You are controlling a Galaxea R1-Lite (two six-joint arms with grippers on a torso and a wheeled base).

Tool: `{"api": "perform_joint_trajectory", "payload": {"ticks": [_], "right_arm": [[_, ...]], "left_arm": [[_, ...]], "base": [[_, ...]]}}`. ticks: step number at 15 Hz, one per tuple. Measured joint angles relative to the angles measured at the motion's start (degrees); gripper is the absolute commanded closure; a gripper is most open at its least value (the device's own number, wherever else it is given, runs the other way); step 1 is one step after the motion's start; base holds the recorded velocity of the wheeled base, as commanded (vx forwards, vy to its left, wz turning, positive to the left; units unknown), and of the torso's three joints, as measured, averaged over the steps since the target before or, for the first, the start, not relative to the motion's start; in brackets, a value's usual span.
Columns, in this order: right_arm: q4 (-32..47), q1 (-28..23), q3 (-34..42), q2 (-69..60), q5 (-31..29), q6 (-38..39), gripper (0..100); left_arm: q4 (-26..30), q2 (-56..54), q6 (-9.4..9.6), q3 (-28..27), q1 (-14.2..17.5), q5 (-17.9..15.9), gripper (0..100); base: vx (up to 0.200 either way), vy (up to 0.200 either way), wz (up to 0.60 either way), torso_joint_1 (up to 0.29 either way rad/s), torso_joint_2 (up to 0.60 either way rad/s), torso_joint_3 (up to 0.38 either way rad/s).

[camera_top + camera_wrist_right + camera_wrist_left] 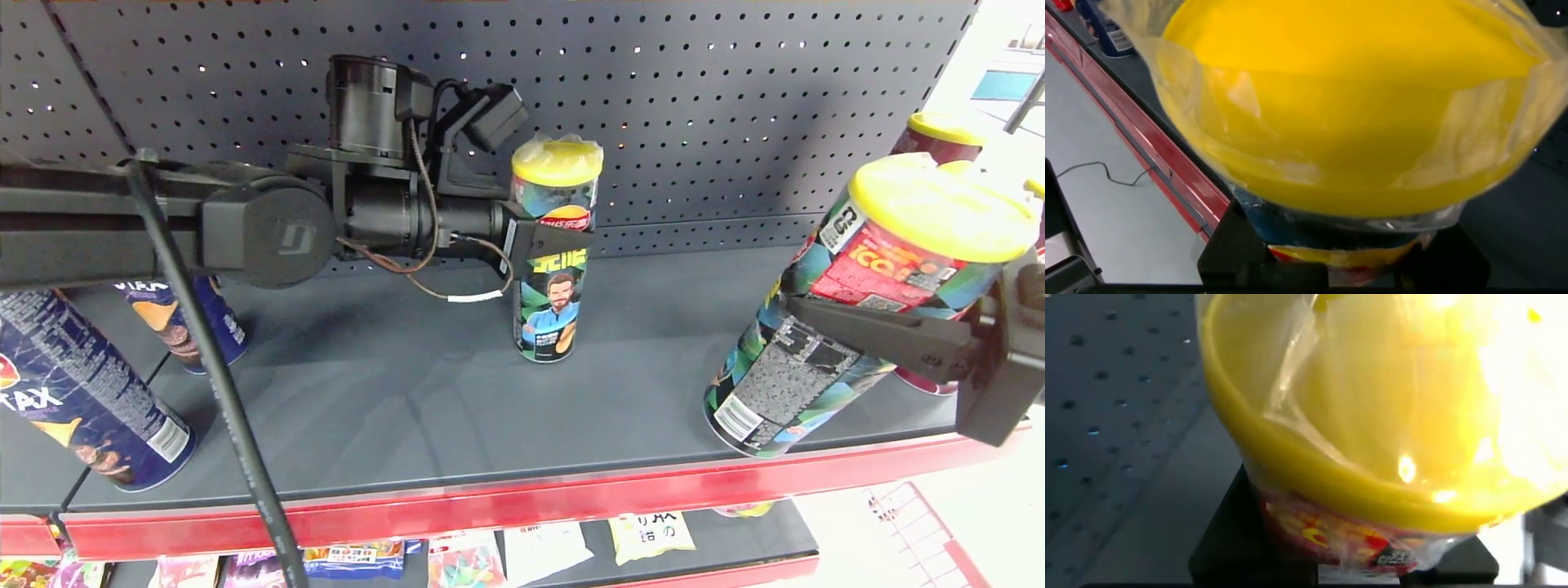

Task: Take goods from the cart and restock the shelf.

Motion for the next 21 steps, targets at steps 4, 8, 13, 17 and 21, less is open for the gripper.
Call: {"api": "perform_joint_trajectory", "payload": {"ticks": [4,8,13,17,21], "right_arm": [[-0.02,0.02,-0.07,0.0,0.05,0.0,100],[-0.05,0.0,-0.61,0.06,0.2,0.01,100],[-0.02,0.0,-0.9,0.12,0.18,0.0,100],[0.06,0.04,-1.51,0.34,0.16,0.01,100],[0.04,0.02,-1.84,0.5,0.16,0.0,100]], "left_arm": [[-0.09,-5.96,0.66,8.02,-0.07,-5.44,100],[-0.15,-11.23,4.51,16.01,-0.85,-6.7,100],[-0.46,-12.82,4.62,17.53,-1.79,-6.78,100],[-5.16,-11.08,4.51,17.55,-4.24,-6.78,100],[-5.83,-10.07,4.33,17.8,-5.34,-6.73,100]], "base": [[0.0,0.0,0.0,0.0,0.0,0.0],[0.0,0.0,0.0,0.0,0.0,0.0],[0.0,0.0,0.0,0.0,0.0,0.0],[0.0,0.0,0.0,0.0,0.0,0.0],[0.0,0.0,0.0,0.0,0.0,0.0]]}}
